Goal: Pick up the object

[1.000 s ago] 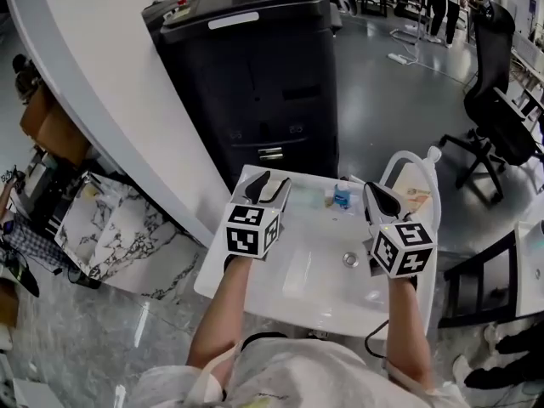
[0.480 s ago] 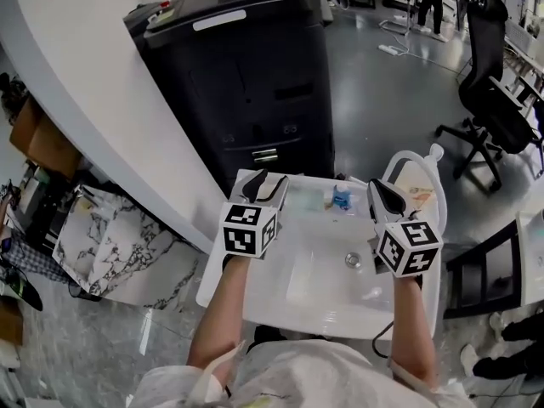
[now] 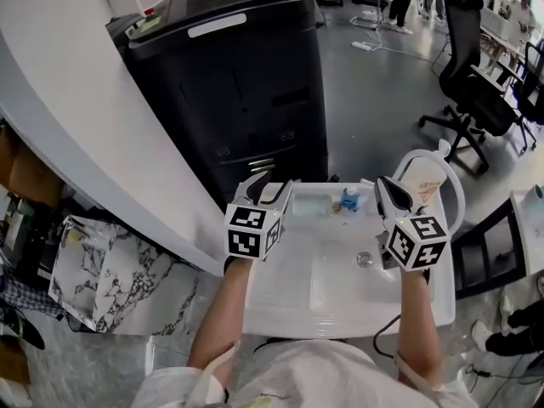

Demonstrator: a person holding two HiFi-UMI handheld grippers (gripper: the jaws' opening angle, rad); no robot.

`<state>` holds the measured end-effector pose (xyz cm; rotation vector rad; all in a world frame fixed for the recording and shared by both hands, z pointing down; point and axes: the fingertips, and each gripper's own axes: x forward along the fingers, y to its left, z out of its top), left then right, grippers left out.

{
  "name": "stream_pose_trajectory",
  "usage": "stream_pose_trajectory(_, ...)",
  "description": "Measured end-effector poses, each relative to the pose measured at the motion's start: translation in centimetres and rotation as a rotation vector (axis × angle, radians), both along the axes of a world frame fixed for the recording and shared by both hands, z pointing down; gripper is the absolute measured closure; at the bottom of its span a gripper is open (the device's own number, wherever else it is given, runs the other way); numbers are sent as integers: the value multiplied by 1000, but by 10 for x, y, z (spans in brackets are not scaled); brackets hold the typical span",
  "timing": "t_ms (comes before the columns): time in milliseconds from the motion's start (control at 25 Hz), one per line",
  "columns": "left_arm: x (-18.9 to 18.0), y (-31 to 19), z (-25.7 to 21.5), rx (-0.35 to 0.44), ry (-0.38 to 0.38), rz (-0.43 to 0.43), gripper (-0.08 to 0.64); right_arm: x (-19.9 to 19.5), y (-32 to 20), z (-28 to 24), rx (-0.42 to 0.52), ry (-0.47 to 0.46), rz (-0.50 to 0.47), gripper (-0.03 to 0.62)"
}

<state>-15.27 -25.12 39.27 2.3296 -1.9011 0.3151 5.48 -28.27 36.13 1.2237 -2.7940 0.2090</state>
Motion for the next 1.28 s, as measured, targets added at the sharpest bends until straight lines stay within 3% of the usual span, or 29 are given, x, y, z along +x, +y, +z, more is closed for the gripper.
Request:
stream_pose_trajectory(600, 11, -23, 12, -22, -105, 183, 371, -16, -2, -5, 24, 30, 44, 591)
stream_pose_trajectory(1040, 50, -29, 50, -172, -254, 498, 371, -9, -1, -2, 15, 43, 68, 591)
stream_pose_trajectory(1280, 61, -32, 66, -212, -316, 583, 371, -6, 2, 1, 8, 45, 87, 591)
